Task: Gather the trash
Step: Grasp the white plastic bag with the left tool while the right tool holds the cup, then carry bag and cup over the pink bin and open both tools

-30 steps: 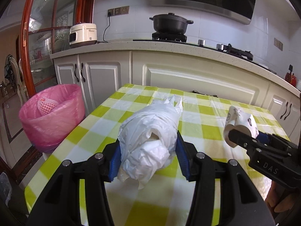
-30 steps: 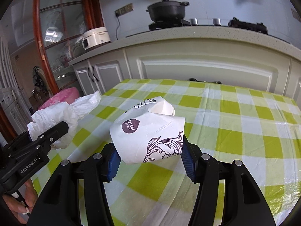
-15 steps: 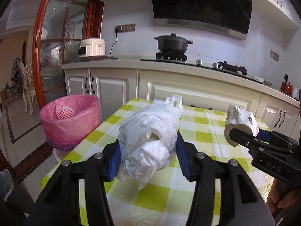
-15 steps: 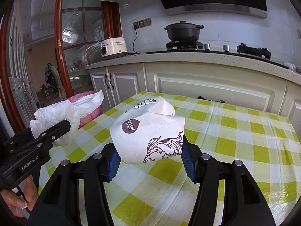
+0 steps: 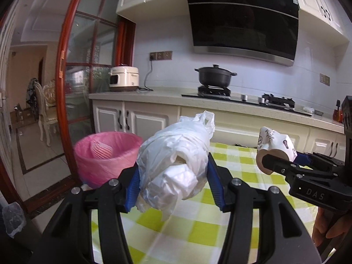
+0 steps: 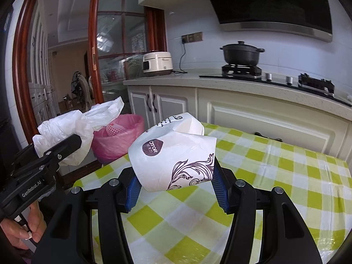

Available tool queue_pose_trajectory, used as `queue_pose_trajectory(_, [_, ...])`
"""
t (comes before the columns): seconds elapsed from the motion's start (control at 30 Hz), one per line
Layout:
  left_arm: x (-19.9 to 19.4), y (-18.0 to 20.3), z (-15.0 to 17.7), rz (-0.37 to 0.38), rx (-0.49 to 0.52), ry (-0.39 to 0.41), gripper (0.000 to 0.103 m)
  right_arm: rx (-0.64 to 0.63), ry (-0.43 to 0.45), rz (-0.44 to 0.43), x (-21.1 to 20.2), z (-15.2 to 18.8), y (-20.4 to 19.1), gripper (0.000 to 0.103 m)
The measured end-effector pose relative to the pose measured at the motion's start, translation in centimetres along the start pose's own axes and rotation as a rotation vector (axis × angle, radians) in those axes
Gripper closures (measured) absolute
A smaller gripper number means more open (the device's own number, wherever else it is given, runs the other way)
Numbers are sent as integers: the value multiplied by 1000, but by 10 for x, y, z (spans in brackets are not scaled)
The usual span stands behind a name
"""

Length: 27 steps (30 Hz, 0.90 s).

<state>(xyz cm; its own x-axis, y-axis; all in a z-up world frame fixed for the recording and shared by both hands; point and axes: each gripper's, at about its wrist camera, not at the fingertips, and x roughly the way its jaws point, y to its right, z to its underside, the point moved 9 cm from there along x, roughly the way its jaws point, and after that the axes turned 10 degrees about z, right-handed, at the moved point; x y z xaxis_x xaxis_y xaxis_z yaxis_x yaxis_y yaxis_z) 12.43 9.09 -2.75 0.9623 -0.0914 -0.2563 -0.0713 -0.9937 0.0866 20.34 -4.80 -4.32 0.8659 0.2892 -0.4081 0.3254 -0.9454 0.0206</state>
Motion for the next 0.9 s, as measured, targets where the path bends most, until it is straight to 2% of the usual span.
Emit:
queue_pose_trajectory(0.43, [-6, -88, -9, -134, -79, -1, 50, -64, 3, -151, 49, -44, -71, 49])
queue_pose_trajectory(0.9, [17, -162, -23, -272, -143, -23, 50, -112, -35, -293, 118, -60, -132, 49])
